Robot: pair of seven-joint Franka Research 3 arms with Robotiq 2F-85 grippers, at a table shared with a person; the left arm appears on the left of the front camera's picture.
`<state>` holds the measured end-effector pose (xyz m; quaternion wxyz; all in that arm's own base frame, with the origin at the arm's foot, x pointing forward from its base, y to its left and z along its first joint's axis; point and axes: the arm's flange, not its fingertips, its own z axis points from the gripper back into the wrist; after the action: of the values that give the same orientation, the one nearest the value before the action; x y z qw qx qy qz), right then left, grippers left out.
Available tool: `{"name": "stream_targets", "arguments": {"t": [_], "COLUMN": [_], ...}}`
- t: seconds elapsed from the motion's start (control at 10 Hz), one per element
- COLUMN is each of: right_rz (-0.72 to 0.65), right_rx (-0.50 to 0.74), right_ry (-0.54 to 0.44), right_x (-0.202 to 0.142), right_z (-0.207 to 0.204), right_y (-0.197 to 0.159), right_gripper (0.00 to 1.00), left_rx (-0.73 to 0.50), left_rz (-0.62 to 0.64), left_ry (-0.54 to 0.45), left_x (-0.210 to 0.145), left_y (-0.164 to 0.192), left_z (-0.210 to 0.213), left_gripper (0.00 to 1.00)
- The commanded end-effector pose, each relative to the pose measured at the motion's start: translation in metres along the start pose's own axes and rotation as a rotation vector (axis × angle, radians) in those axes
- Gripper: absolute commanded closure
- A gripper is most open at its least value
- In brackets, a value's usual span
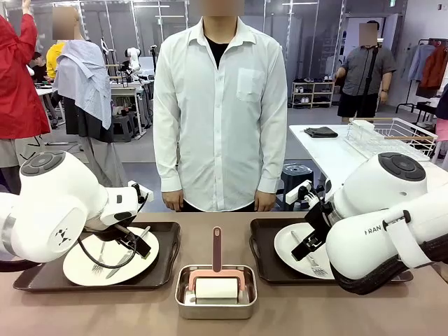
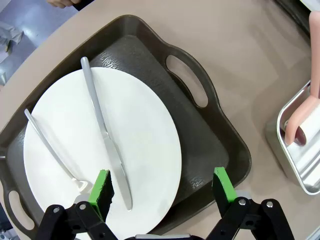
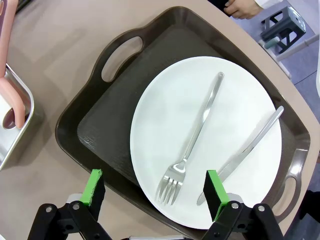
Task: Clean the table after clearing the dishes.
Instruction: When the left (or right) Handle tray is removed, use the left hand (or right hand) to clean the left (or right) side of the table with the Lint Roller.
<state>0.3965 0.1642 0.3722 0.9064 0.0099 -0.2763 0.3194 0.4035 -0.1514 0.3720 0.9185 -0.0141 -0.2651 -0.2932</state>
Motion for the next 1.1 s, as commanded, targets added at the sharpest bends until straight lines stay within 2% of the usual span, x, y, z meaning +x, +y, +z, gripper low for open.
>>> {"name": "stream_targets", "arguments": {"t": [0.0,0.5,0.6,1.0], "right_rz": [0.000,0.000,-0.024,-0.092], "right_rx": [0.001,0.000,0.014,0.140], "right_ry": [0.000,0.000,-0.003,0.033], "right_x": [0.000,0.000,0.011,0.058], "right_z": [0.000,0.000,0.007,0.015], "right_y": [0.001,0.000,-0.013,-0.068], "right_gripper": [0.00,0.00,0.00,0.00], "left_rx": [0.000,0.000,-0.023,-0.234], "left_rz": [0.001,0.000,0.001,0.044], "left_ry": [0.000,0.000,-0.019,0.038], "left_x": [0.000,0.000,0.011,0.057], "left_y": [0.000,0.000,0.006,0.052], "left_z": [0.000,0.000,0.007,0.030], "left_gripper": [0.00,0.00,0.00,0.00]}}
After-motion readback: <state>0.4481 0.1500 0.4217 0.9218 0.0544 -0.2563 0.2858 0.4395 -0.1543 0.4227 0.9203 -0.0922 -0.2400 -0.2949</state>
